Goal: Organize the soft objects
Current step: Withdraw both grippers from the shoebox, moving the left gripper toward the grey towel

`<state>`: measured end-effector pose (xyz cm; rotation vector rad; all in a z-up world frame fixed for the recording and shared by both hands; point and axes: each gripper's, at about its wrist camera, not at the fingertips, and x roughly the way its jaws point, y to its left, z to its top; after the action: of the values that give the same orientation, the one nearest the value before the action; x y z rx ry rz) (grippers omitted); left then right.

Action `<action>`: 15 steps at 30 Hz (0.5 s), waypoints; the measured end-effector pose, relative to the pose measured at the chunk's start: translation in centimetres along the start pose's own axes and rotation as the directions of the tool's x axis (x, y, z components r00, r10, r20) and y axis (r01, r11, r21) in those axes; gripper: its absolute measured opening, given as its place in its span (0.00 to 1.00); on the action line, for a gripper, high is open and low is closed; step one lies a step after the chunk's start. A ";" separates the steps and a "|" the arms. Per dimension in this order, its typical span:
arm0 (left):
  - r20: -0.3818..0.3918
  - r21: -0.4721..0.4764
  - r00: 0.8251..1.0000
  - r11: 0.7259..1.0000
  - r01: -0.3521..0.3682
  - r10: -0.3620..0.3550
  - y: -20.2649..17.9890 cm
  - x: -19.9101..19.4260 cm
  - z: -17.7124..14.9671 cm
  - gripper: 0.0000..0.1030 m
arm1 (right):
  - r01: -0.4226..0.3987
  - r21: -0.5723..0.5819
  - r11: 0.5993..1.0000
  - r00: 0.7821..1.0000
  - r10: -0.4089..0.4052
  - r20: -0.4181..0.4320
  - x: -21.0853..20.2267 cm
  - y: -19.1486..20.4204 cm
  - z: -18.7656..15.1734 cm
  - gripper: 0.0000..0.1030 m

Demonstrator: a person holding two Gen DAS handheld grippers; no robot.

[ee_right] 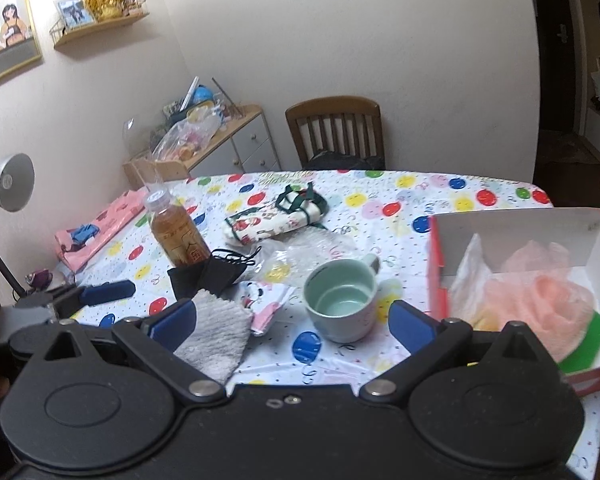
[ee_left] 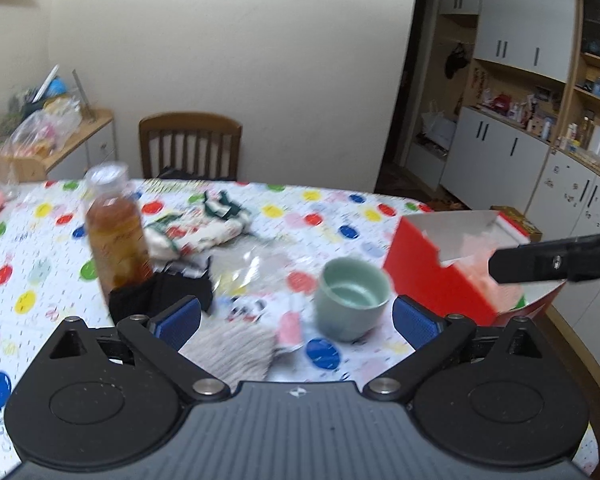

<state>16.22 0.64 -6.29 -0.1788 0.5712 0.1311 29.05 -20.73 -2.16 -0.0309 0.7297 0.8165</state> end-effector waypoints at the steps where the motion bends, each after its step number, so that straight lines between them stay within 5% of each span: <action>1: -0.006 -0.010 1.000 1.000 -0.001 0.001 0.6 0.2 -0.3 1.00 | 0.000 -0.003 1.000 1.000 0.000 -0.008 0.6 0.4 0.1 0.99; 15: -0.112 -0.009 0.992 0.998 -0.056 0.055 5.5 4.8 -4.2 1.00 | 0.016 0.070 0.997 0.986 -0.004 -0.170 10.1 3.7 -0.4 0.88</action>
<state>17.07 5.48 -13.13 -0.1827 0.6875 0.1791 30.97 -11.67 -7.69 -0.0406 0.9181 0.7846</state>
